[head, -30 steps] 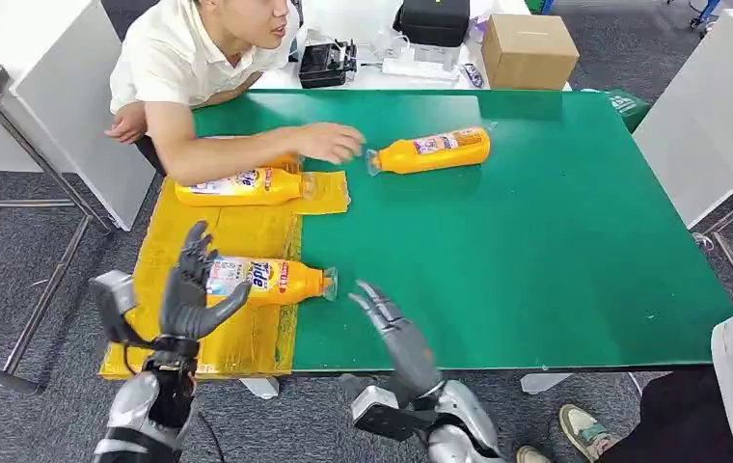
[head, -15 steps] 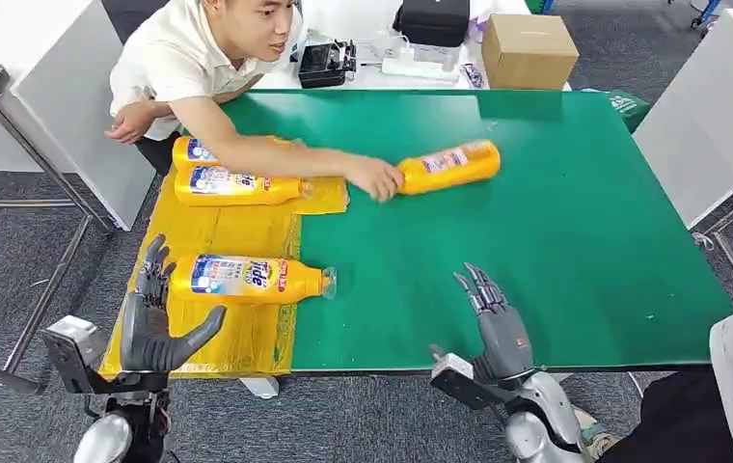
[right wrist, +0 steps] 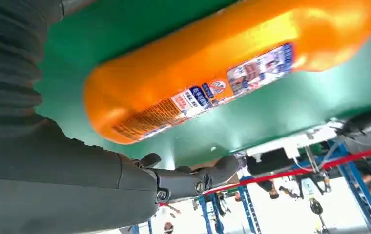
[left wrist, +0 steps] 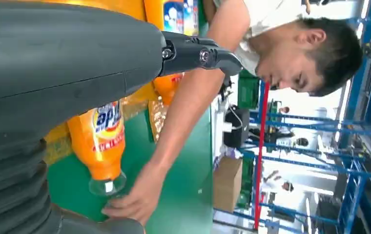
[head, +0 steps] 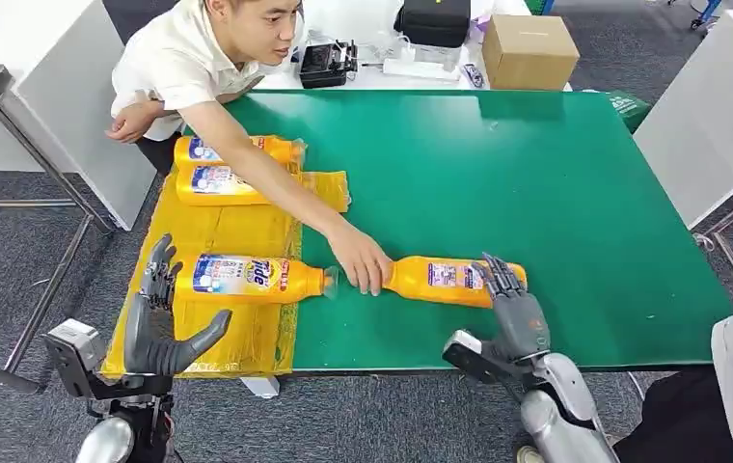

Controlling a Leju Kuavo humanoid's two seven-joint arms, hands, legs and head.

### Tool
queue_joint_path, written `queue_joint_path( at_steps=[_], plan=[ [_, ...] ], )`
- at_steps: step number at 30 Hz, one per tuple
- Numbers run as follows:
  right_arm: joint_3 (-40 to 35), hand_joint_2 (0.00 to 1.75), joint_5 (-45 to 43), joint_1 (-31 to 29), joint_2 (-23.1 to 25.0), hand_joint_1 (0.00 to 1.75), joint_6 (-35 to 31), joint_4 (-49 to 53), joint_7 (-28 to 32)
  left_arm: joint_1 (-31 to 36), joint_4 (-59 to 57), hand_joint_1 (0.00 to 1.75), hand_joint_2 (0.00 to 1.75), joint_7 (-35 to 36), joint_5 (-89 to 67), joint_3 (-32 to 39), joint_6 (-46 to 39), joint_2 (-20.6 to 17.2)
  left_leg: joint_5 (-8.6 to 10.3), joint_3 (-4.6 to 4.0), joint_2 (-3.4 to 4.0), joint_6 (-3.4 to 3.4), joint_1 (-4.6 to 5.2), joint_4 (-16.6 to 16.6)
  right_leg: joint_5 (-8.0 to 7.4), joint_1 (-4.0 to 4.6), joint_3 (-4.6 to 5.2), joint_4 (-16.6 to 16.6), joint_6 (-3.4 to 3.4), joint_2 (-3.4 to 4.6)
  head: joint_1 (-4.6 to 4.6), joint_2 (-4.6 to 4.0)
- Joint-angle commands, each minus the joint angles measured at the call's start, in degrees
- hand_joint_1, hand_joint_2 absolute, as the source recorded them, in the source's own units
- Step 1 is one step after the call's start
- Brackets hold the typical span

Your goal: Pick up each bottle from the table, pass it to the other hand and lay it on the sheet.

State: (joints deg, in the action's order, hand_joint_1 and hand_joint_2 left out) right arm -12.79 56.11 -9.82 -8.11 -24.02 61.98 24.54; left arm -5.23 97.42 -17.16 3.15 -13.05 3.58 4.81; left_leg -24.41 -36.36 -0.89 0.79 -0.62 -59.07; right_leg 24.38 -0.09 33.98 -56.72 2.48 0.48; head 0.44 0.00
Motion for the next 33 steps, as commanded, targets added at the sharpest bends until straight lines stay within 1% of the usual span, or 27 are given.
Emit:
queue_joint_path(
  at_steps=[1,2,4,5,6,11,13,14,16,17,18,21,22,23,24,27,33],
  plan=[
    [-2.32,1.75,5.08,-9.22,-1.44,0.0,-1.39,-17.31,-3.23,2.82,-4.48,0.0,1.75,0.08,0.76,-2.59,0.95,-0.07,0.0,0.17,0.09,-0.01,0.02,0.08,-0.01,-0.01,-0.14,0.06,-0.03,0.01,0.02,0.0],
    [-2.59,1.75,5.83,-9.71,-1.39,0.0,-1.55,-18.57,-3.79,3.0,-4.63,0.0,1.75,0.08,0.76,-2.7,0.95,-0.07,-0.01,0.28,0.12,-0.01,0.05,0.12,0.0,-0.02,-0.23,0.09,-0.03,0.02,0.02,0.0],
    [-3.18,1.75,7.34,-10.3,-1.37,0.0,-2.14,-20.61,-4.75,3.21,-4.76,0.0,1.75,0.09,0.76,-2.86,0.97,-0.05,-0.01,0.16,0.08,0.0,0.01,0.07,-0.01,0.0,-0.14,0.06,-0.02,0.01,0.02,0.0],
    [-3.41,1.75,7.82,-10.64,-1.41,0.0,-2.09,-21.32,-5.02,3.27,-4.89,0.0,1.75,0.09,0.76,-2.89,0.98,-0.04,-0.01,0.27,0.11,0.0,0.04,0.11,0.0,-0.02,-0.24,0.1,-0.02,0.01,0.02,0.0],
    [-3.96,1.75,8.99,-11.57,-1.29,0.0,-2.54,-23.67,-6.04,3.39,-5.21,0.0,1.75,0.09,0.75,-3.06,0.99,-0.06,-0.02,0.23,0.1,0.0,0.03,0.09,0.0,-0.02,-0.2,0.08,-0.02,0.01,0.02,0.0],
    [-4.61,1.75,10.55,-13.31,-1.39,0.0,-2.85,-27.17,-7.47,3.49,-5.81,0.0,1.75,0.04,0.72,-3.51,1.05,-0.08,0.0,0.28,0.15,0.0,0.03,0.12,-0.02,-0.02,-0.25,0.1,-0.03,0.01,0.02,0.0],
    [-4.45,1.75,10.31,-13.98,-1.12,0.0,-2.44,-28.04,-7.3,3.7,-6.14,0.0,1.75,0.07,0.79,-3.72,1.18,-0.11,0.02,0.17,0.12,-0.01,0.02,0.07,-0.02,-0.01,-0.13,0.05,-0.02,0.0,0.0,0.0],
    [-4.19,1.75,9.9,-14.86,-0.76,0.0,-1.65,-29.38,-7.18,4.07,-6.54,0.0,1.75,0.11,0.91,-4.0,1.39,-0.11,0.03,0.3,0.16,-0.01,0.05,0.12,-0.03,-0.04,-0.23,0.08,-0.03,-0.02,0.02,0.0],
    [-4.04,1.75,9.63,-15.52,-0.36,0.0,-0.91,-30.53,-7.13,4.33,-6.85,0.0,1.75,0.12,0.97,-4.21,1.47,-0.07,0.03,0.22,0.11,-0.01,0.02,0.07,-0.03,-0.01,-0.15,0.04,-0.04,-0.03,0.02,0.0],
    [-4.39,1.75,9.57,-16.35,0.11,0.0,1.06,-32.21,-6.9,4.7,-7.31,0.0,1.75,0.15,1.05,-4.5,1.55,-0.01,0.06,0.31,0.11,0.0,0.05,0.13,-0.05,-0.03,-0.24,0.09,-0.05,-0.07,0.02,0.0],
    [-4.53,1.75,9.64,-16.54,0.17,0.0,1.53,-32.68,-6.94,4.72,-7.42,0.0,1.75,0.16,1.1,-4.54,1.57,-0.03,0.06,0.28,0.11,0.02,0.03,0.1,-0.05,-0.01,-0.22,0.08,-0.04,-0.05,0.02,0.0],
    [-4.42,1.75,9.37,-16.66,0.31,0.0,1.8,-33.01,-6.78,4.87,-7.53,0.0,1.75,0.16,1.1,-4.65,1.58,0.0,0.08,0.31,0.15,0.03,0.0,0.1,-0.11,0.01,-0.24,0.09,-0.05,-0.03,0.02,0.0],
    [-4.42,1.75,9.37,-16.66,0.31,0.0,1.8,-33.01,-6.78,4.87,-7.53,0.0,1.75,0.16,1.1,-4.65,1.58,0.0,0.07,0.32,0.21,0.04,0.0,0.08,-0.18,0.01,-0.23,0.08,-0.15,-0.02,0.02,0.0],
    [-4.94,1.75,9.28,-16.96,0.17,0.07,3.72,-33.78,-6.14,4.93,-7.58,0.0,1.75,0.19,1.31,-4.75,1.66,-0.09,0.06,0.32,0.3,0.04,-0.01,0.06,-0.17,0.02,-0.21,0.06,-0.14,0.01,0.02,0.0],
    [-4.81,1.75,8.88,-16.82,0.23,1.73,4.07,-33.95,-5.85,4.99,-7.65,0.0,1.75,0.19,1.32,-4.84,1.68,-0.1,0.09,0.39,0.31,0.03,0.0,0.11,-0.19,0.02,-0.27,0.11,-0.16,-0.01,0.04,0.0],
    [-5.09,1.75,8.53,-16.98,0.36,1.75,5.94,-35.03,-5.7,5.28,-7.9,0.0,1.75,0.19,1.42,-5.11,1.76,-0.17,0.1,0.45,0.33,0.03,0.0,0.11,-0.2,0.02,-0.31,0.1,-0.16,0.04,0.04,0.0],
    [-5.07,1.75,8.23,-17.06,0.32,1.75,6.64,-35.52,-5.92,5.29,-7.91,0.0,1.75,0.19,1.49,-5.2,1.8,-0.22,0.11,0.65,0.36,0.02,-0.02,0.11,-0.23,0.04,-0.4,0.13,-0.16,0.15,0.04,0.0]
  ],
)
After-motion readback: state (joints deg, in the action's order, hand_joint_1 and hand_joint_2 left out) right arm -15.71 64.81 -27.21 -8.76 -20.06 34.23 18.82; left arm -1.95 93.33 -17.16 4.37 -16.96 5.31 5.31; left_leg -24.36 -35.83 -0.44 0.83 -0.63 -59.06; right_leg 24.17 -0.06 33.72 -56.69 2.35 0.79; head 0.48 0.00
